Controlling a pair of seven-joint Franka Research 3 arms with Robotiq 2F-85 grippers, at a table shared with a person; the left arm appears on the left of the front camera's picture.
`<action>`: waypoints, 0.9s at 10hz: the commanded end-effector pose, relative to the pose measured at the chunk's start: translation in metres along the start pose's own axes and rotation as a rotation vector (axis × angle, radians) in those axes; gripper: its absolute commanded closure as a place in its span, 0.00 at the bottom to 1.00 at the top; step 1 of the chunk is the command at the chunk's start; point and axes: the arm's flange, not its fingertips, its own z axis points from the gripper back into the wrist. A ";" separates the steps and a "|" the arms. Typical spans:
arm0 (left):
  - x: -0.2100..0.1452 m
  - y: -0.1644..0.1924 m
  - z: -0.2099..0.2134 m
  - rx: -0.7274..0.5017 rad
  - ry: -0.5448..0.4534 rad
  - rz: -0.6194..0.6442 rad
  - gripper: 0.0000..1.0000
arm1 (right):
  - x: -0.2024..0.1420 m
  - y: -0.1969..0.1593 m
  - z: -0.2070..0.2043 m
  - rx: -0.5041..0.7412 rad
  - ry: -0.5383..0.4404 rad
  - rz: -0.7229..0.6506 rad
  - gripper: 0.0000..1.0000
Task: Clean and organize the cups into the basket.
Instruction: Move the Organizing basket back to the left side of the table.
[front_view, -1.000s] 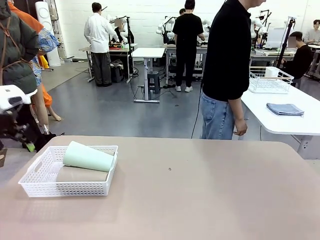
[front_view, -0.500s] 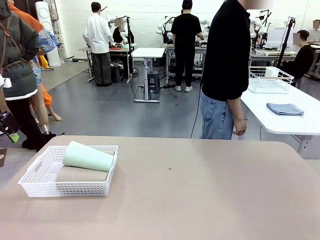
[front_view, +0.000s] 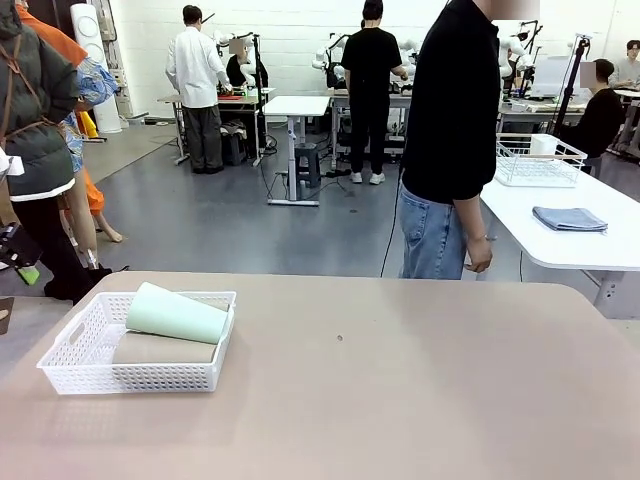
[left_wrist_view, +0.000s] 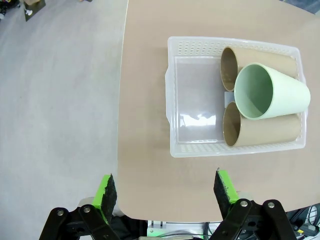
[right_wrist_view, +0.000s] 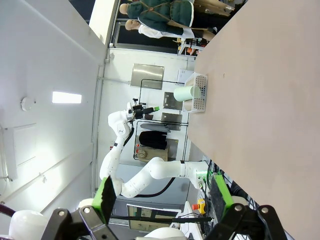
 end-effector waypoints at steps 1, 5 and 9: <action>0.000 0.000 0.000 0.000 0.000 0.000 0.00 | -0.001 0.000 0.001 0.001 -0.003 -0.002 0.00; 0.008 0.068 -0.002 -0.502 0.048 0.134 0.00 | -0.001 0.000 0.001 0.001 -0.003 -0.002 0.00; 0.012 0.126 -0.022 -0.790 0.033 0.269 0.00 | -0.001 0.000 0.001 0.001 -0.003 -0.002 0.00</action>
